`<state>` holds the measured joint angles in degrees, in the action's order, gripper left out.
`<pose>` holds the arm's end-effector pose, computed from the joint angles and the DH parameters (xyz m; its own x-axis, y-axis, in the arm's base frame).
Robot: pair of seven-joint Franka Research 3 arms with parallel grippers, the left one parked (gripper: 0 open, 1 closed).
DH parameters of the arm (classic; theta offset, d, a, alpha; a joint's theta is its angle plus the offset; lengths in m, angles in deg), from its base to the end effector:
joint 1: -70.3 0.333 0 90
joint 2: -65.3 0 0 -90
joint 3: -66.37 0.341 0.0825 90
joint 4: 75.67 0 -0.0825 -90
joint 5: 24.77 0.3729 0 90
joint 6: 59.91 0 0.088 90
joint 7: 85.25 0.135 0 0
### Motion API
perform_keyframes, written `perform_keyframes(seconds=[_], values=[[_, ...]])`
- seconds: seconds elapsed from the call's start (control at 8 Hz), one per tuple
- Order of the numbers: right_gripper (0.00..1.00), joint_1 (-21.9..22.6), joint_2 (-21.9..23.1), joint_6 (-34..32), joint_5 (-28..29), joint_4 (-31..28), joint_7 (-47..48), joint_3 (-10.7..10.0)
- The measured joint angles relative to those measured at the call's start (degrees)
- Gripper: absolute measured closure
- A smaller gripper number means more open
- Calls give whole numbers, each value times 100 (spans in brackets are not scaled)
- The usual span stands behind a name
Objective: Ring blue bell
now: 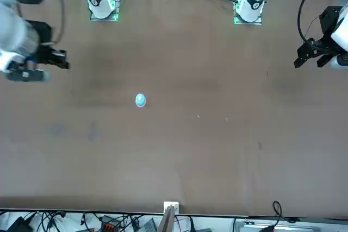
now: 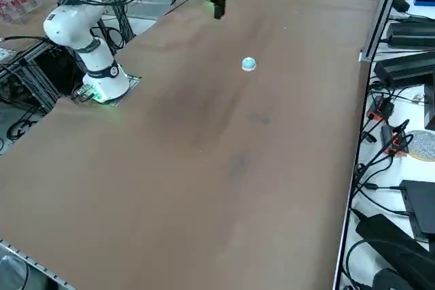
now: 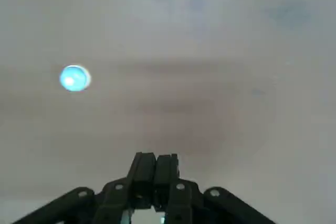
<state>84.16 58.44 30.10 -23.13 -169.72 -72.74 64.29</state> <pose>0.5524 0.1201 0.5230 0.9817 -0.0170 -0.1897 -0.0139 -0.9997 0.0177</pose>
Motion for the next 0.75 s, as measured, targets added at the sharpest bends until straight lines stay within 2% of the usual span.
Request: perform_keyframes(seconds=[0.25, 0.75], values=[[99, 685, -463, 658, 6, -98, 890, 18], [99, 1386, -1221, 2364, 8, -584, 1789, 25]])
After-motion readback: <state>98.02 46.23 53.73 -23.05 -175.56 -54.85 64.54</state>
